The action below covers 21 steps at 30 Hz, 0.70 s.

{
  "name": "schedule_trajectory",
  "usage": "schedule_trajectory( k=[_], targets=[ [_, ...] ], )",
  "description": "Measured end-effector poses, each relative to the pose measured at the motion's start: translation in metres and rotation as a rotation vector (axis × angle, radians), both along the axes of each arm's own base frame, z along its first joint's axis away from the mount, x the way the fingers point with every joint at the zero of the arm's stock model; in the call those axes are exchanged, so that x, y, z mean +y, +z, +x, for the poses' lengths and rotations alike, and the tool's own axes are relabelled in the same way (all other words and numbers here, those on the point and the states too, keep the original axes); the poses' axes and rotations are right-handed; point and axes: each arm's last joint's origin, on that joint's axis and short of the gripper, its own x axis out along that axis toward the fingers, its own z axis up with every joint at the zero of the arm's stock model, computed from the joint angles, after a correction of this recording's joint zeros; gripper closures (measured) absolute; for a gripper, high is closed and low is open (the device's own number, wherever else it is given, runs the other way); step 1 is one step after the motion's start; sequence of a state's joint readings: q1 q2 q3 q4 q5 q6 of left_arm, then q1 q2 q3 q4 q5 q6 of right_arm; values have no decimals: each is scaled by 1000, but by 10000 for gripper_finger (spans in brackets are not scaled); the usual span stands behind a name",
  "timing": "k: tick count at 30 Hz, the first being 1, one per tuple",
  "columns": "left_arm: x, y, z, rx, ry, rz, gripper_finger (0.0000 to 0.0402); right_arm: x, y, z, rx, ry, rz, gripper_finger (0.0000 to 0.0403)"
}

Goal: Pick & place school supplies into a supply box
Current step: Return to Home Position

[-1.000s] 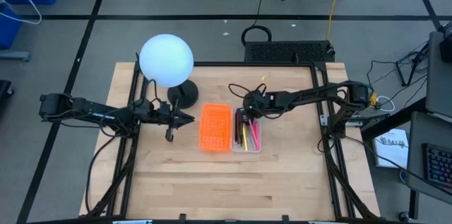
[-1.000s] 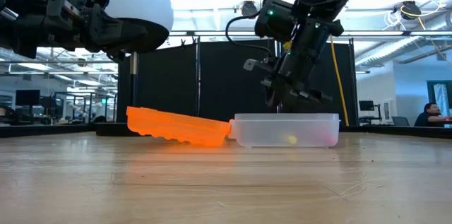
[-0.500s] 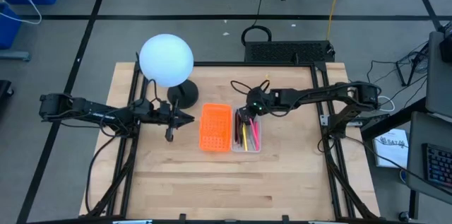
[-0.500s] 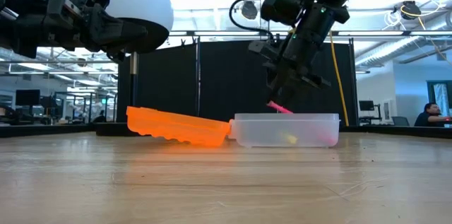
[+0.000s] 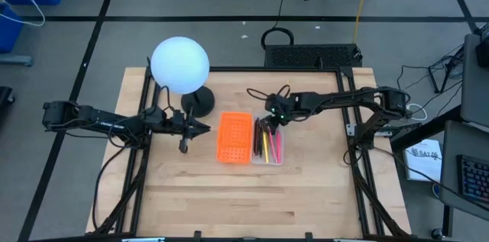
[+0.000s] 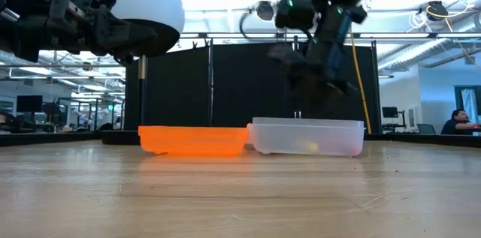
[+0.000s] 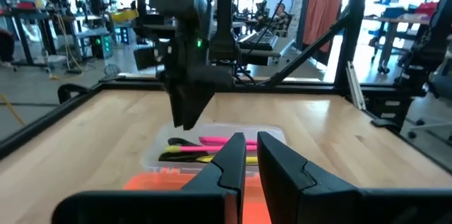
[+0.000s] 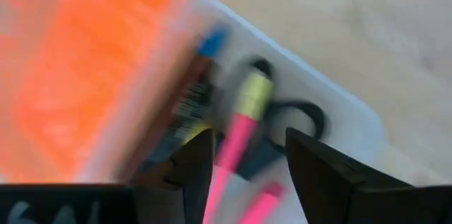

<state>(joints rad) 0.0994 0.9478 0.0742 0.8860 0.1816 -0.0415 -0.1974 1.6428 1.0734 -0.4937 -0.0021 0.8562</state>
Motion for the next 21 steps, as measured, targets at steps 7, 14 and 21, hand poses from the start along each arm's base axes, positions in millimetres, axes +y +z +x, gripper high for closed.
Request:
schedule_trajectory(
  k=[7,14,21],
  targets=[
    [0,0,0,-9,10,104,355,-2,46,25,-147,150,-94,232],
    [0,1,0,-20,9,127,355,16,120,9,-446,484,-299,243],
    [0,4,0,-49,8,136,355,64,173,-66,-601,563,-598,318]
  ],
)
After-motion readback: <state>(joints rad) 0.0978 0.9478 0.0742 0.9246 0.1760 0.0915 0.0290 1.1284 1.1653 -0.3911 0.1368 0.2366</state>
